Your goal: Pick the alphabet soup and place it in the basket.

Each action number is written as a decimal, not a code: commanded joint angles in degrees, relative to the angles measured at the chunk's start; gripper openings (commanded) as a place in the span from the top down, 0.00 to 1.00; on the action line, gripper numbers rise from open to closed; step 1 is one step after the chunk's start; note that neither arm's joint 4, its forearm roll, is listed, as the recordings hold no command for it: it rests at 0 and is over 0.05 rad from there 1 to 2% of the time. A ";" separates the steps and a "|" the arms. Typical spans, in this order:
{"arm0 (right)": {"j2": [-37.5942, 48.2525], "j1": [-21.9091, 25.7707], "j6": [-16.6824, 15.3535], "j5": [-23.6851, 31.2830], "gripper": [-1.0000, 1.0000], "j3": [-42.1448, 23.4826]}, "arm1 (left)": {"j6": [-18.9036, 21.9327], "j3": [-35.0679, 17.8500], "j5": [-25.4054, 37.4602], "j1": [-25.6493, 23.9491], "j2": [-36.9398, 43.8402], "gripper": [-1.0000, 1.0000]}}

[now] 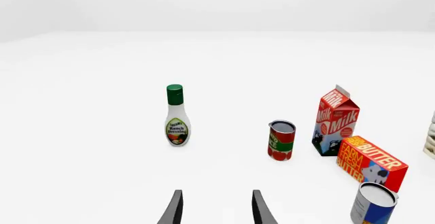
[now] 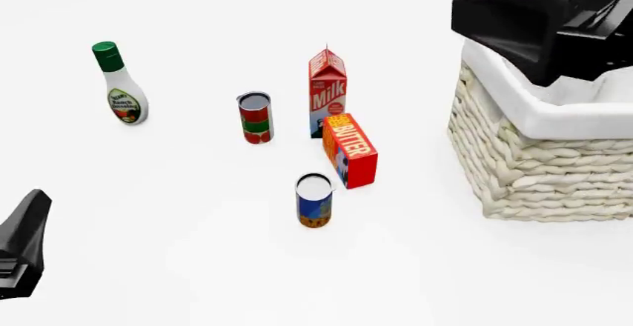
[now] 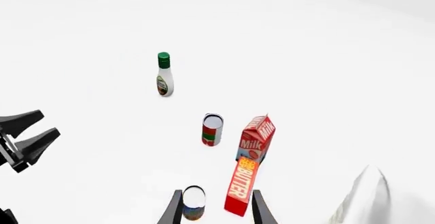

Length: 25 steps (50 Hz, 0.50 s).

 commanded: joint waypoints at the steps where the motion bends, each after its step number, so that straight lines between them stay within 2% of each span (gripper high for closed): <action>1: 9.15 3.63 0.67 2.47 0.00 -7.51 | 0.00 0.00 0.00 0.00 0.00 0.00; 8: 13.53 5.97 1.96 4.78 0.00 -10.36 | 0.00 0.00 0.00 0.00 0.00 0.00; 9: 14.21 6.17 1.03 4.68 0.00 -10.37 | 0.00 0.00 0.00 0.00 0.00 0.00; 14: 17.23 7.76 1.54 6.34 0.00 -12.50 | 0.00 0.00 0.00 0.00 0.00 0.00; 25: 21.35 10.31 0.02 8.27 0.00 -15.94 | 0.00 0.00 0.00 0.00 0.00 0.00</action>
